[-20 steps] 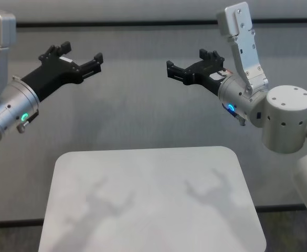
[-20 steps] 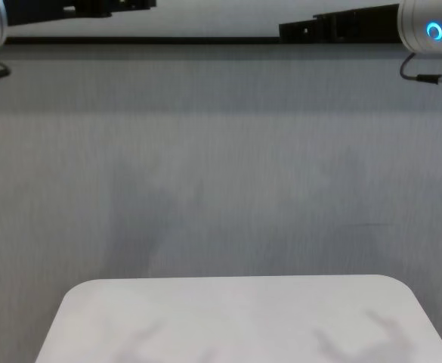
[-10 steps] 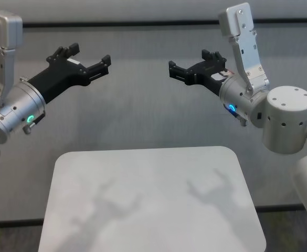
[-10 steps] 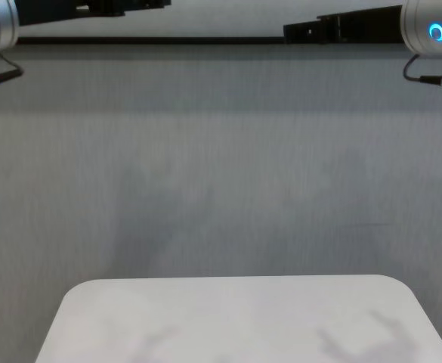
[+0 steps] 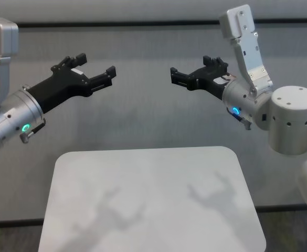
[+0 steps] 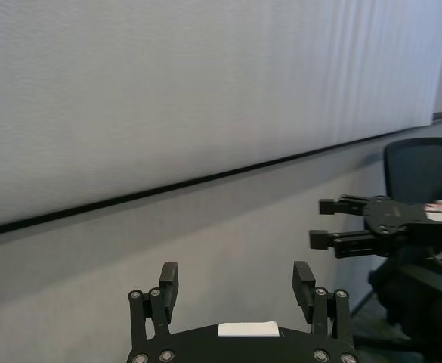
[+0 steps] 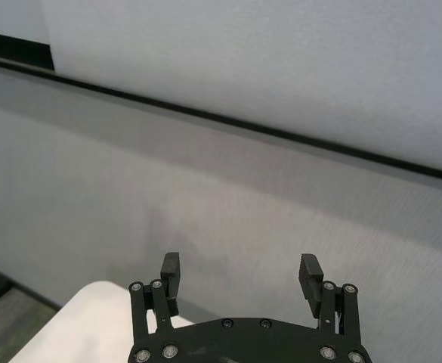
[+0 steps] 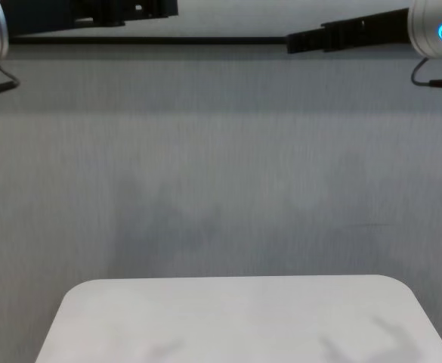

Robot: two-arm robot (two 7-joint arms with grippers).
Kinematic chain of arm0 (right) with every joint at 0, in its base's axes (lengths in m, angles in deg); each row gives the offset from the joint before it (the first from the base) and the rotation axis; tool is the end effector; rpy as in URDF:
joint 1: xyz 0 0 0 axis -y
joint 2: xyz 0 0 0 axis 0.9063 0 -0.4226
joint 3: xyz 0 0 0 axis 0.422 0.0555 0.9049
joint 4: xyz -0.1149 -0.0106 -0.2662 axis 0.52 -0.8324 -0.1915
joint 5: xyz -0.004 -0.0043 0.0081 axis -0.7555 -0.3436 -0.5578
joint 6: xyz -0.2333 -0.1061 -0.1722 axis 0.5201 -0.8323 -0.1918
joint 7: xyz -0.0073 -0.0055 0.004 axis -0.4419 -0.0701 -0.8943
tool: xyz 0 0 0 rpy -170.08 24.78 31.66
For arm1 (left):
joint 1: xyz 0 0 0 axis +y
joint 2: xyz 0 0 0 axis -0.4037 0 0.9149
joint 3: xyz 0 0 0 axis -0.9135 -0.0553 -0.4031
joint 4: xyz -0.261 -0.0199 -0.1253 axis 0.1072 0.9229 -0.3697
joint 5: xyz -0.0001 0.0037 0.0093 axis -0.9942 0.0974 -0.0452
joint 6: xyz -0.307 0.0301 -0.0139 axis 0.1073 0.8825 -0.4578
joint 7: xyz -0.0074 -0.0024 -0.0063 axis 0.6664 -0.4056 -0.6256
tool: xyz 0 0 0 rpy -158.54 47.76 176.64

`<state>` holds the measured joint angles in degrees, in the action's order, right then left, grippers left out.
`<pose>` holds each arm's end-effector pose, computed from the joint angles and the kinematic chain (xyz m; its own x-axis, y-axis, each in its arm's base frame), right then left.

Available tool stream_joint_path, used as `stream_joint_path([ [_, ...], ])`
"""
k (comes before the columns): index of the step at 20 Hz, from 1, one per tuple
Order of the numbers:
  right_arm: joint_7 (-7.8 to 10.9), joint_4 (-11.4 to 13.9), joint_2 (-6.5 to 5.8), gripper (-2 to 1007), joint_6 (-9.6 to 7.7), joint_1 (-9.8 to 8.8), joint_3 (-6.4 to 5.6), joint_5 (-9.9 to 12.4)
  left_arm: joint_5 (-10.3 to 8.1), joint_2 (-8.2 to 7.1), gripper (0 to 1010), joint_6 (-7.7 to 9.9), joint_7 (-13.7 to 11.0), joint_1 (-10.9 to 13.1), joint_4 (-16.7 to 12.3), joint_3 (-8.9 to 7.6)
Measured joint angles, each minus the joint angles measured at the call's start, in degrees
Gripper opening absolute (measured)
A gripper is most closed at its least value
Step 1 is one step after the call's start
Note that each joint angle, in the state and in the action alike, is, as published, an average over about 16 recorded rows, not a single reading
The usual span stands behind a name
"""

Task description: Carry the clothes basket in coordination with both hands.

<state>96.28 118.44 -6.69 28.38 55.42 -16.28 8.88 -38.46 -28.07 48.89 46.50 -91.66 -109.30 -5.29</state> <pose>0.4398 0.0396 -0.1357 0.4209 -0.8988 0.1221 0.9014 0.3994 -0.1669 0.4252 0.0470 -0.1655 0.6515 0.7584 0.0204 -0.7492 0.6474 -0.1401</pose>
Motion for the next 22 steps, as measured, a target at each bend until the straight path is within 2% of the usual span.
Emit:
stream_joint_path([
  [6, 1.46, 1.8, -0.41, 1005, -3.13, -0.9, -0.67, 0.1, -1.91, -1.45, 1002, 0.47, -1.7, 0.3, -0.5, 0.63],
  [11, 2.56, 2.9, -0.72, 1005, -5.07, -1.51, -1.15, 0.3, -2.77, -2.29, 1002, 0.63, -2.1, 0.2, -0.7, 1.39],
  [16, 3.28, 3.7, -0.92, 1005, -6.29, -1.84, -1.42, 0.3, -2.95, -2.86, 1002, 0.76, -1.8, -0.2, -0.6, 2.13],
  [22, 3.56, 4.0, -1.04, 1005, -6.7, -1.98, -1.54, 0.2, -2.88, -3.16, 1002, 0.82, -1.5, -0.6, -0.4, 2.66],
])
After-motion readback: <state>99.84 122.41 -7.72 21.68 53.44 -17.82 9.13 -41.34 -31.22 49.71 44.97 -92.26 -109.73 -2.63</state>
